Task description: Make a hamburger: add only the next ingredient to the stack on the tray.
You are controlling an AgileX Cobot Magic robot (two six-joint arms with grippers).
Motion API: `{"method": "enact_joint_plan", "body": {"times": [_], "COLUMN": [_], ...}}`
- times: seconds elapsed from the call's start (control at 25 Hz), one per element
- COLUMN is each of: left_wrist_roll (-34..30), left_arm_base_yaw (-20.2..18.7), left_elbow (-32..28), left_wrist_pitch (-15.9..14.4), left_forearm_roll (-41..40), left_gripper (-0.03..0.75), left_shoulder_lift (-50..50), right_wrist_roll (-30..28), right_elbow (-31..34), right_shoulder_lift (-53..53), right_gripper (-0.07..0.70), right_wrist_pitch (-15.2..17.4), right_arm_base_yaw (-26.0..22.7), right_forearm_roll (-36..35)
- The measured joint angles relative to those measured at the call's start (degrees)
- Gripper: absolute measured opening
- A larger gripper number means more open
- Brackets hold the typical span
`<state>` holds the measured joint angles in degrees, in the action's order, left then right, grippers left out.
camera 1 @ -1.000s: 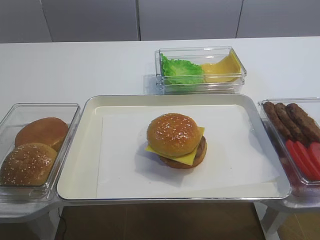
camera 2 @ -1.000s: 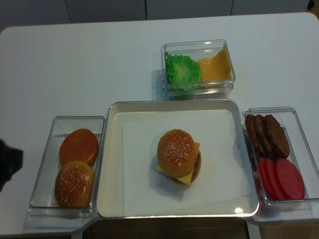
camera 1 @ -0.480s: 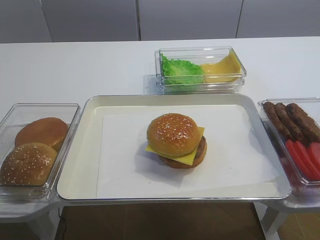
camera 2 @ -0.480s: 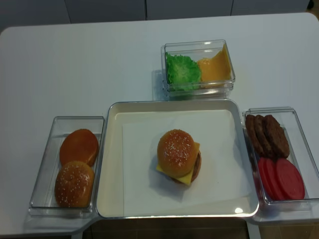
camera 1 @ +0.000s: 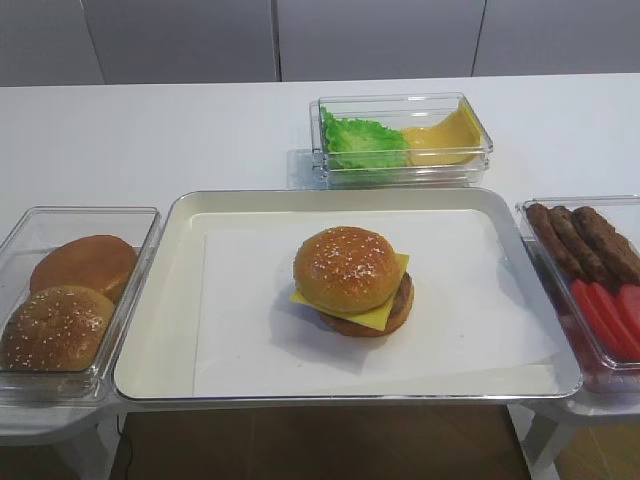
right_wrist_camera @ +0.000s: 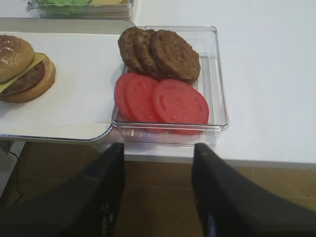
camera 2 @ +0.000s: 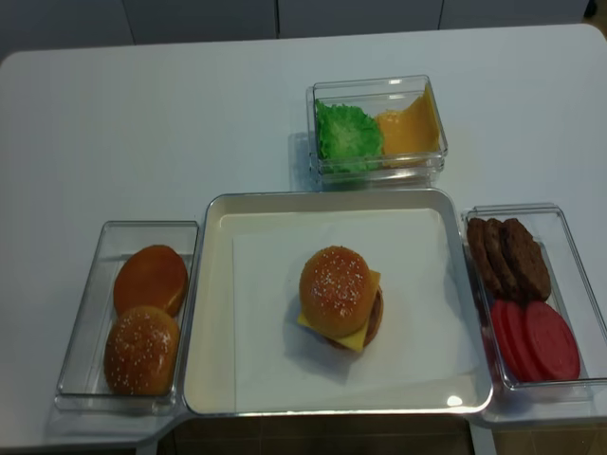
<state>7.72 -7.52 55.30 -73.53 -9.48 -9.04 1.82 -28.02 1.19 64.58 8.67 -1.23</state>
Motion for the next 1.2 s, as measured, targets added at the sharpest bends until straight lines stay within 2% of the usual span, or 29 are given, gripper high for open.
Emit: {"method": "enact_joint_plan", "body": {"times": [0.16,0.4,0.6,0.8,1.2], "left_wrist_roll": [-0.4,-0.4,-1.5,-3.3,-3.4], "left_arm_base_yaw": [0.0,0.0,0.0,0.0,0.0], "left_elbow": [-2.5,-10.6,-17.9,-23.5,-26.4], "left_wrist_pitch": [-0.1,-0.2,-0.3,2.9,4.3], "left_forearm_roll": [-0.9,-0.1,5.4,9.8,8.7], "left_gripper": [0.486,0.486,0.485,0.485,0.471], "left_shoulder_lift": [3.9,10.1,10.2,10.2,10.2], "right_wrist_roll": [0.0,0.0,0.0,0.0,0.0], "right_elbow": [0.0,0.0,0.0,0.0,0.0], "right_shoulder_lift": [0.0,0.0,0.0,0.0,0.0], "right_gripper": [0.355,0.355,0.355,0.355,0.355], "right_wrist_pitch": [0.0,0.0,0.0,0.0,0.0], "right_arm_base_yaw": [0.0,0.0,0.0,0.0,0.0], "right_forearm_roll": [0.0,0.0,0.0,0.0,0.0]}}
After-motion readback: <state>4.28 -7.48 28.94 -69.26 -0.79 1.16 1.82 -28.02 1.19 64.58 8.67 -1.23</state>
